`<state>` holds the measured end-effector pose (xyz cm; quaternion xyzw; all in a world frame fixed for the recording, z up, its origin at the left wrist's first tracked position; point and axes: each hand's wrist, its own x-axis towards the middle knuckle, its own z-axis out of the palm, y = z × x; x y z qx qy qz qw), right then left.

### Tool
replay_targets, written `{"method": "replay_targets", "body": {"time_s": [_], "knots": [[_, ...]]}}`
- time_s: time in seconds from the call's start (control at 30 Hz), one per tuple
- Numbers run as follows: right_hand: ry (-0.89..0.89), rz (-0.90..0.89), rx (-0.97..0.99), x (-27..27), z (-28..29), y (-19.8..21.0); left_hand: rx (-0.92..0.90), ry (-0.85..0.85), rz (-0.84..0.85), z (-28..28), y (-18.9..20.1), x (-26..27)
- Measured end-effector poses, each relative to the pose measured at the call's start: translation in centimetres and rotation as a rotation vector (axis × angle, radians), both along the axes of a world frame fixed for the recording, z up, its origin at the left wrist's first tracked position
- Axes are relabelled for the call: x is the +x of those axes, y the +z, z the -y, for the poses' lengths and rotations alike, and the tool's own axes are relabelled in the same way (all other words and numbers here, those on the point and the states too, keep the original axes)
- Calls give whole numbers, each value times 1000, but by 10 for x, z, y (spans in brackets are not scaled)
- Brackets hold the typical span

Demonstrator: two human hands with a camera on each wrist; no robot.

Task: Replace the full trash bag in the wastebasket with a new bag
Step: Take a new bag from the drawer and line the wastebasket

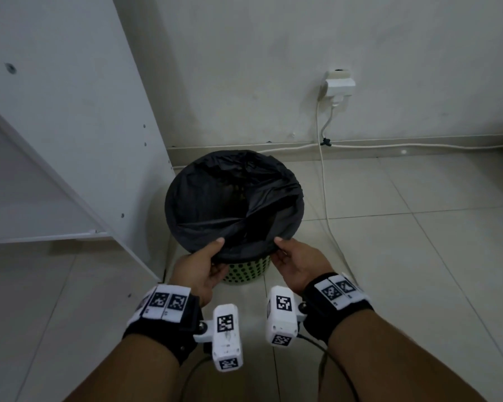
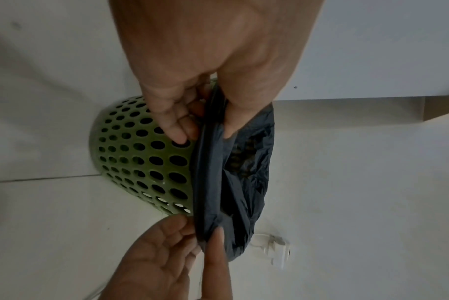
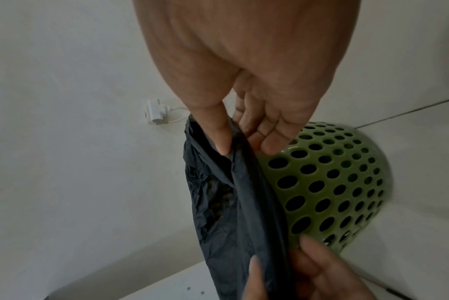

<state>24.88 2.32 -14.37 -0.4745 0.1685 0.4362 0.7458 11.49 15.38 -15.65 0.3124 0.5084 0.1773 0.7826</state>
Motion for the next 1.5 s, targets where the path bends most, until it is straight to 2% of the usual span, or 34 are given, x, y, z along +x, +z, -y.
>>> {"method": "replay_targets", "body": {"time_s": [0.13,0.27,0.7,0.83,0.97,1.07,1.13,1.2,1.33,1.43,1.5], "knots": [[33,32,-25,-5,3,-1,17,78,-4,13,-2,8],[-54,21,-63,6,13,0,56,114,45,14,-5,-1],[-50,84,177,1,31,-11,120,95,165,35,-4,-27],[-28,173,152,5,43,-15,152,56,210,45,-9,-30],[94,307,124,16,55,-12,168,-10,157,57,-20,-35],[199,432,106,29,59,-3,141,-191,52,59,-24,-44],[283,515,66,41,63,6,254,-345,-69,50,-25,-53],[373,584,15,55,68,16,426,-355,-160,32,-22,-60],[578,704,-100,79,75,33,771,-260,-172,-10,1,-66],[712,788,-152,90,74,44,994,-317,-109,-27,23,-58],[793,875,-223,95,70,53,1141,-340,-156,-35,30,-52]]}}
